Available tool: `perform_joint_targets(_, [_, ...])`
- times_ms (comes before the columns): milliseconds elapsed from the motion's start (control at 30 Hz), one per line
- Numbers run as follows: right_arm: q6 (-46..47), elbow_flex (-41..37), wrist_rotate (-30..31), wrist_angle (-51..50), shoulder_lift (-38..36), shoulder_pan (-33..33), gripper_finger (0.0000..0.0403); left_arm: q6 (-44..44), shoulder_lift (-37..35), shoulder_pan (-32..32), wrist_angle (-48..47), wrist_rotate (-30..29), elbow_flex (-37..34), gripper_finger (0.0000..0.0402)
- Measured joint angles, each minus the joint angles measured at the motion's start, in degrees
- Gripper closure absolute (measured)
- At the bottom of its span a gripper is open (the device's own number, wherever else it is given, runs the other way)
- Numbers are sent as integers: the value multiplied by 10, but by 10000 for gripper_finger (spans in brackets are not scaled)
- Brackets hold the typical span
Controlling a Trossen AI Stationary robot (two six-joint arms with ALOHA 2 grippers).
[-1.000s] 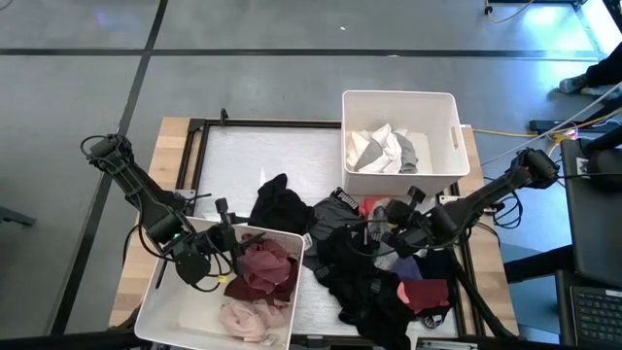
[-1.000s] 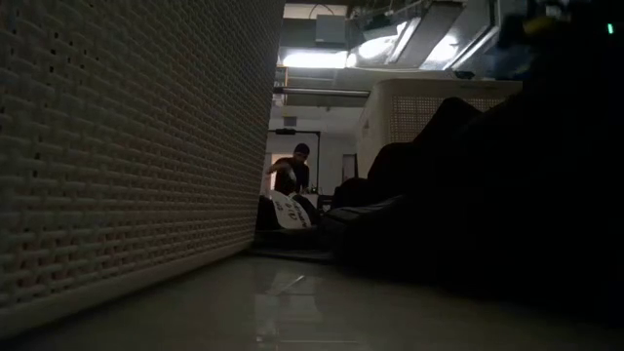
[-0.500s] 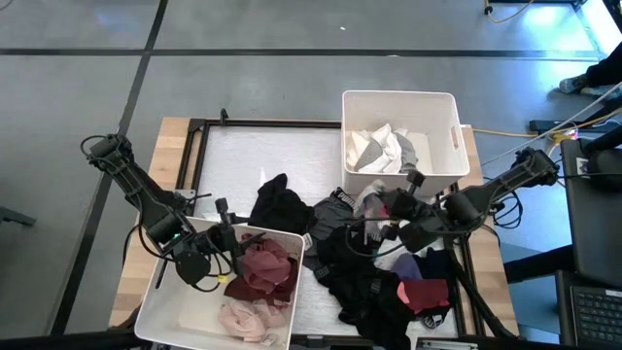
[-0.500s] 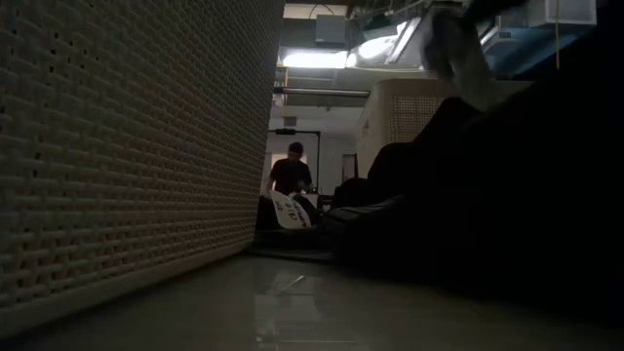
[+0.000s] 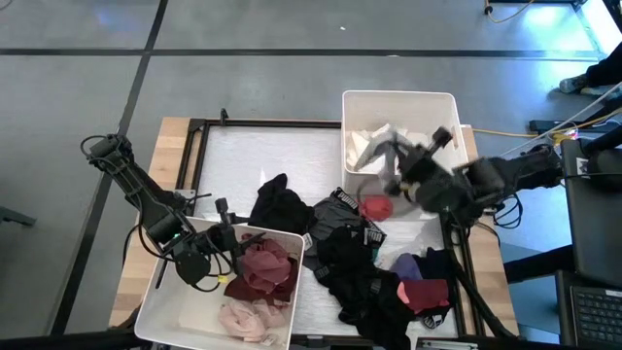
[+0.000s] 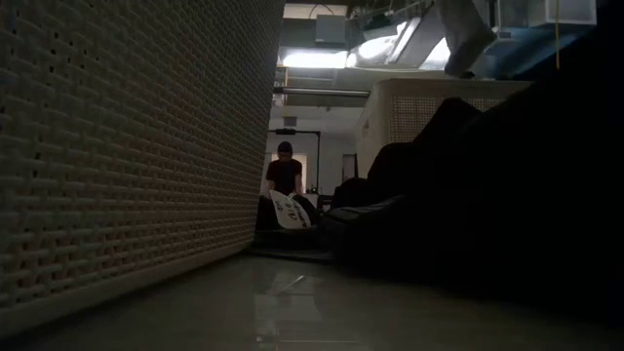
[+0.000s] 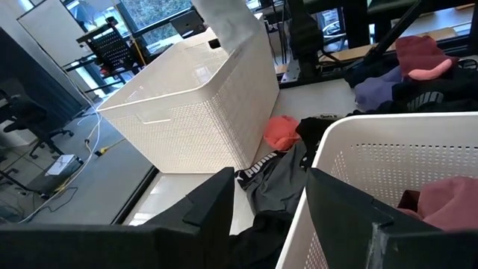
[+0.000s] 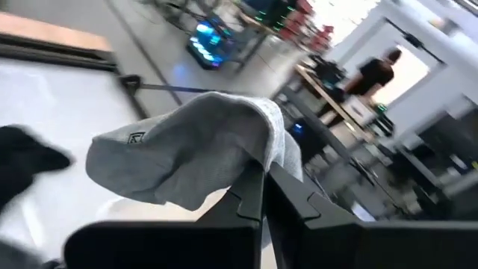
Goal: Sort clothes
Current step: Put the gray sock into the top white bin
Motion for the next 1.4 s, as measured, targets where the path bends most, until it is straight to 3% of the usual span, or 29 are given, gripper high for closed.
perform_joint_targets(167, [-8,10,-41,-11,-18,-105,391,0,0,0,0,0,0,245])
perform_joint_targets(367, [-4,-4,-150,-40,-20,-253,391,0,0,0,0,0,0,245])
perform_joint_targets(533, [-3,-45,-256,-34,-18,-355,391,0,0,0,0,0,0,245])
perform_joint_targets(733, [-2,-114,-329,-22,-18,-434,391,0,0,0,0,0,0,245])
perform_joint_targets(933, [4,-171,-388,0,-18,-474,391,0,0,0,0,0,0,245])
perform_joint_targets(1233, [27,-213,-467,27,-17,-476,387,0,0,0,0,0,0,245])
perform_joint_targets(1400, [28,-213,-477,24,-17,-476,333,0,0,0,0,0,0,245])
